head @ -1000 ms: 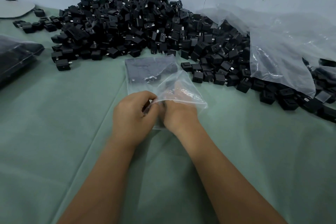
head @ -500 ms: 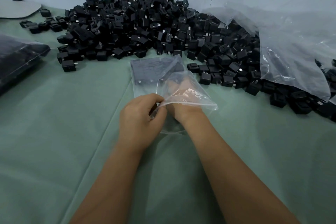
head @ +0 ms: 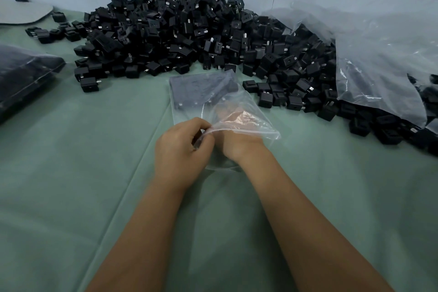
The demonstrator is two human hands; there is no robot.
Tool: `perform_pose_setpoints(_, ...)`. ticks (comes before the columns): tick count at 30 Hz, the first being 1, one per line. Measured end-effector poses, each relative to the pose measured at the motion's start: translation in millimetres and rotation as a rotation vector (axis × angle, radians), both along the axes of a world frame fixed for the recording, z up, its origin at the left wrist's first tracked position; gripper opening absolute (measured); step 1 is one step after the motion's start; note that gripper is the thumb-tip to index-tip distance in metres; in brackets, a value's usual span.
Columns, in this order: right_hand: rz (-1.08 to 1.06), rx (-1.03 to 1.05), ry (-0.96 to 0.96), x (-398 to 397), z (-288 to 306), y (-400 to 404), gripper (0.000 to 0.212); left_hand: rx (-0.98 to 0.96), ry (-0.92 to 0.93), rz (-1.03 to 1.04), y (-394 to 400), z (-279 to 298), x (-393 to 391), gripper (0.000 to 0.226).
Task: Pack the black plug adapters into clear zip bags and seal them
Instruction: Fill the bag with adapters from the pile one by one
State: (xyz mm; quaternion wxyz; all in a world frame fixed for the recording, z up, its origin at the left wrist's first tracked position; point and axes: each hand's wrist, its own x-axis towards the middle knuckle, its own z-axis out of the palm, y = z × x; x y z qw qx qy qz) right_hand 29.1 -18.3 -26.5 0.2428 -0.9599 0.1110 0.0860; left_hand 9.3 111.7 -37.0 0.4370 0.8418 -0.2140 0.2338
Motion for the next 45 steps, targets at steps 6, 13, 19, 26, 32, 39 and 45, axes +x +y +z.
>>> perform_pose_setpoints(6,0.171,-0.107,-0.539,-47.1,-6.9,-5.2,0.022,0.075,0.138,0.017,-1.0,-8.2,9.2,0.014)
perform_pose_setpoints(13,0.008,0.041,-1.287,-64.4,24.6,-25.9,0.020,0.305,0.212,0.015,-3.9,-14.0,15.9,0.024)
perform_pose_setpoints(19,-0.263,0.314,-0.760,-10.7,13.0,-86.8,0.056,0.323,0.217,0.013,-4.6,-14.0,16.4,0.024)
perform_pose_setpoints(26,-0.163,-0.205,-0.541,6.2,-27.6,-104.7,0.056,0.356,0.217,0.016,-6.5,-14.9,18.5,0.030)
perform_pose_setpoints(32,-0.082,-0.306,-0.395,3.9,-24.5,-103.9,0.091,0.360,0.217,0.023,-7.4,-13.9,18.0,0.030)
perform_pose_setpoints(39,-0.082,-0.246,-0.534,6.0,-23.2,-103.0,0.053,0.382,0.186,0.035,-9.2,-15.5,17.3,0.020)
perform_pose_setpoints(45,-0.120,-0.070,-0.703,-5.5,-23.3,-100.9,0.025,0.380,0.191,0.023,-9.3,-14.1,16.3,0.015)
